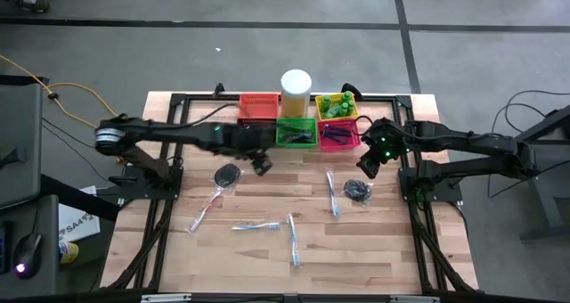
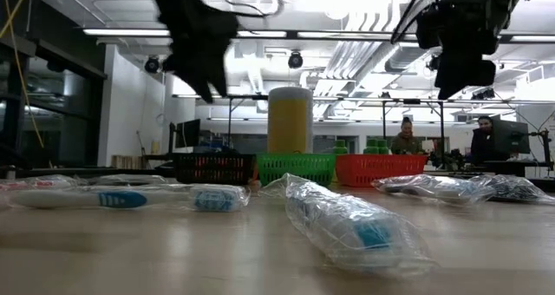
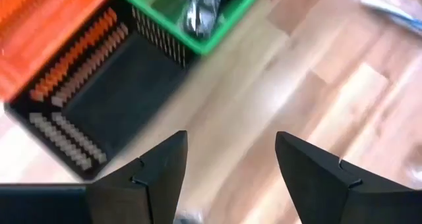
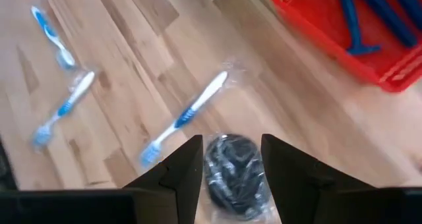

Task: Pick & Place Travel size toiletries
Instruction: Put the black hairbrush into the orange bin

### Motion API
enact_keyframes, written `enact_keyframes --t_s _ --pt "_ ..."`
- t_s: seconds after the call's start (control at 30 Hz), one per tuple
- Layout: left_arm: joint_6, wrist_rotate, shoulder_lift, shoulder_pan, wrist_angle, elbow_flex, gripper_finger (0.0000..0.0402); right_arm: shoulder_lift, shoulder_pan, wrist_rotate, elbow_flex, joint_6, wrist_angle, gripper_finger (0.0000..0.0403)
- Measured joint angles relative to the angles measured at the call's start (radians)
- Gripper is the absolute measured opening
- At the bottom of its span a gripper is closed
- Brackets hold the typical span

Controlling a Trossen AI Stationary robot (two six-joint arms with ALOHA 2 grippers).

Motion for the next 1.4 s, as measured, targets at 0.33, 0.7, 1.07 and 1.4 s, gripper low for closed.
enact_keyframes --t_s 0.33,0.7,1.07,1.4 --pt "-0.124 -0.118 -0.361 -0.14 0.03 -0.271 0.0228 0.0 0.151 0.094 0.0 0.371 0.001 0.0148" --pt "-0.17 -0.17 -0.621 -0.251 0.049 -0.454 0.0228 0.088 0.334 0.26 0.0 1.001 -0.158 0.0148" --pt "-0.132 -0.16 -0.625 -0.25 0.059 -0.47 0.0228 0.316 0.505 0.278 -0.022 1.315 -0.155 0.0148" --pt "-0.131 -0.135 -0.627 -0.25 0.071 -0.47 0.0228 0.374 0.527 0.235 -0.157 1.423 -0.01 0.0148"
